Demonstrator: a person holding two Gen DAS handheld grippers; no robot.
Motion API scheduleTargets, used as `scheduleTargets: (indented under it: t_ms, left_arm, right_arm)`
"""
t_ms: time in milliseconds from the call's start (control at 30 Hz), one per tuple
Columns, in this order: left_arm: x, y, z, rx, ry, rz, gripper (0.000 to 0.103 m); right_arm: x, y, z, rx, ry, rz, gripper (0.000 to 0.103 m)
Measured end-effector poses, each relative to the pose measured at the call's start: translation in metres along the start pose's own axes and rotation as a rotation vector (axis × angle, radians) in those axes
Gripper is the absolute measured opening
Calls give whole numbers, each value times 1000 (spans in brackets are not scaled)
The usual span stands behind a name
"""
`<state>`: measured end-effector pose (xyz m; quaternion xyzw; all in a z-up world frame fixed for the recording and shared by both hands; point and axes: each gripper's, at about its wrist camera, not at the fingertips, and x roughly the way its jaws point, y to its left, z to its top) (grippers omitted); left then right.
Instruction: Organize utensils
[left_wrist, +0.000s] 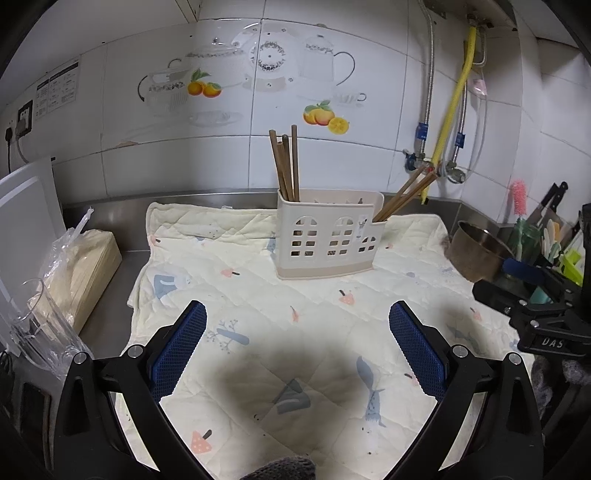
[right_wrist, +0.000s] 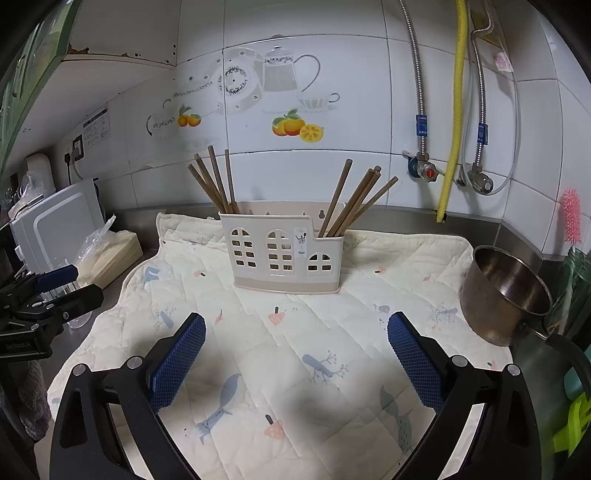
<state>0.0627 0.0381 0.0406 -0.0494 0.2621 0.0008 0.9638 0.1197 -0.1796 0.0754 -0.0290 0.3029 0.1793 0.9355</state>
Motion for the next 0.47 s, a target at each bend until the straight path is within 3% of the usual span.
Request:
scheduleTargets:
  t_ms: [467]
  left_arm:
    - [2,4,-1,-22,7,8,98]
  right_arm:
    - [1,-5,-2,10,4,0,96]
